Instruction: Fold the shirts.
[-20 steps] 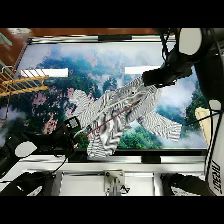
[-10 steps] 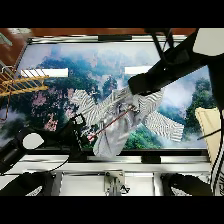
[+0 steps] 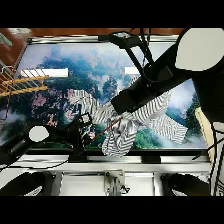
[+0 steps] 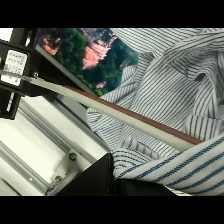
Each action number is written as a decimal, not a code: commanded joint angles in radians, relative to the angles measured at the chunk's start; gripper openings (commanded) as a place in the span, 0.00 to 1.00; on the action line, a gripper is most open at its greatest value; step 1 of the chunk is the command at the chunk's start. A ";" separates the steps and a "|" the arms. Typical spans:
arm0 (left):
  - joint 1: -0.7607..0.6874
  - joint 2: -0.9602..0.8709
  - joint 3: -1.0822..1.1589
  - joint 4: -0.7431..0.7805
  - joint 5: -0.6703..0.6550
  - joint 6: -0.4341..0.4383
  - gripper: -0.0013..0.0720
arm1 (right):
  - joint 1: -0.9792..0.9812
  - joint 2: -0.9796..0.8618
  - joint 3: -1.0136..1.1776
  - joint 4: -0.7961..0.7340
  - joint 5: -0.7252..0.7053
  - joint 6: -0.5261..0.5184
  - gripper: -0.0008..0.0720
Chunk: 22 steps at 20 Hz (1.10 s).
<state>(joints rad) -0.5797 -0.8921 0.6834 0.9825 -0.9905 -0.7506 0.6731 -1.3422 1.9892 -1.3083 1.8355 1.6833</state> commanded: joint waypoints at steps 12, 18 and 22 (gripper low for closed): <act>-0.010 0.010 0.051 0.203 -0.180 -0.069 0.09 | 0.009 0.114 0.000 -0.706 0.021 -0.043 0.11; -0.166 -0.044 0.051 0.201 0.008 -0.126 0.09 | 0.010 0.085 0.000 -0.581 -0.043 -0.180 0.11; -0.144 -0.071 0.059 0.166 0.148 -0.143 0.09 | 0.010 0.085 0.000 -0.516 -0.040 -0.203 0.11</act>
<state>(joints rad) -0.7219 -0.9447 0.7361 1.1698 -0.9512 -0.8726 0.6827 -1.2556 1.9888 -1.8778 1.8156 1.5116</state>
